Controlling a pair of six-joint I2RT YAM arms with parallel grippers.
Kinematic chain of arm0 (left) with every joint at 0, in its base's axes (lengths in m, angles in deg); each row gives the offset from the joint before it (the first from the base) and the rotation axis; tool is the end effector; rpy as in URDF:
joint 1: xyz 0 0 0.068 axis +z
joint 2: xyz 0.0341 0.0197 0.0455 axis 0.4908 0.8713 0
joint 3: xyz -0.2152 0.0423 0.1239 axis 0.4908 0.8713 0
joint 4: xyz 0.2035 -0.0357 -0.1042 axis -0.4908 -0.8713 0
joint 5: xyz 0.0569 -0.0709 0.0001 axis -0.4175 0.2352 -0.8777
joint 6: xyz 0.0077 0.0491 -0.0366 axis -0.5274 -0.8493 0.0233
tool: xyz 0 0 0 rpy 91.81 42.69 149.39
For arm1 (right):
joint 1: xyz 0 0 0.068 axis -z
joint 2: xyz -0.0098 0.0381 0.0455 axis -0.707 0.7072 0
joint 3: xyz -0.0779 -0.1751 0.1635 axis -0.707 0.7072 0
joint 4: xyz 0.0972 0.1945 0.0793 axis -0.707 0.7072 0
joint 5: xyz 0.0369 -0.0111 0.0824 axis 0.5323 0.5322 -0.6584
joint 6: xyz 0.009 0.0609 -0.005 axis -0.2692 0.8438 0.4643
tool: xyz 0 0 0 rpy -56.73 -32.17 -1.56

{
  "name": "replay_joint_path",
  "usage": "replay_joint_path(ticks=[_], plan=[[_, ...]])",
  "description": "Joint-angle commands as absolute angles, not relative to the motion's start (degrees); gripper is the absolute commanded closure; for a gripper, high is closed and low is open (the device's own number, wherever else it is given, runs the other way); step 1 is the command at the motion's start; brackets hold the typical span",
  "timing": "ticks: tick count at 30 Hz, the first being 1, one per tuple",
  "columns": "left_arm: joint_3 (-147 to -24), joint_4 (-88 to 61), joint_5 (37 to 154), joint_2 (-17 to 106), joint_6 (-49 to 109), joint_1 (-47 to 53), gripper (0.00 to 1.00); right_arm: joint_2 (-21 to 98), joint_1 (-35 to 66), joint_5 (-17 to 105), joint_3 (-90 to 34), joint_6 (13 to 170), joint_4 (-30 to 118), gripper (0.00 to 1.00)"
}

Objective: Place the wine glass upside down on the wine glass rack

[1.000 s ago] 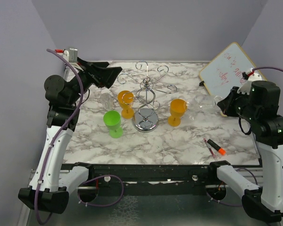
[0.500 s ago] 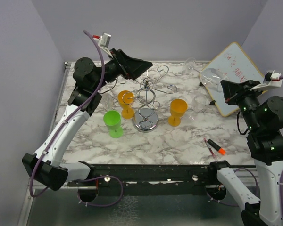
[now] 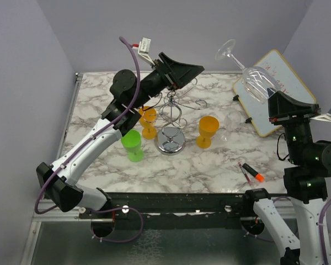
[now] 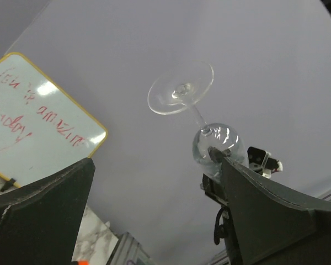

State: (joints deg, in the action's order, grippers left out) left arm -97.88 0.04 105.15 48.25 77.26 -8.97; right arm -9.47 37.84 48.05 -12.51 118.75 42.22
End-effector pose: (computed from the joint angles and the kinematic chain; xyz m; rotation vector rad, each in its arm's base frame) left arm 0.2184 -0.1911 0.4749 0.0695 1.4021 -1.6341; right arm 0.0831 0.0136 0.4538 0.1918 1.0801 0.6792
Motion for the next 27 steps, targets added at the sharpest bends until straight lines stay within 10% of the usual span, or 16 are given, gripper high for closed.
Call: replay_joint_path(ticks=[1,27], plan=[[-94.8,9.6,95.6,47.8,81.6,-14.1,0.02,-10.3,37.7,44.5,-10.1,125.7,31.4,0.99],[-95.8,37.6,78.7,57.7,72.6,-27.3,0.44,-8.5,37.7,33.9,-5.9,134.5,22.6,0.99]])
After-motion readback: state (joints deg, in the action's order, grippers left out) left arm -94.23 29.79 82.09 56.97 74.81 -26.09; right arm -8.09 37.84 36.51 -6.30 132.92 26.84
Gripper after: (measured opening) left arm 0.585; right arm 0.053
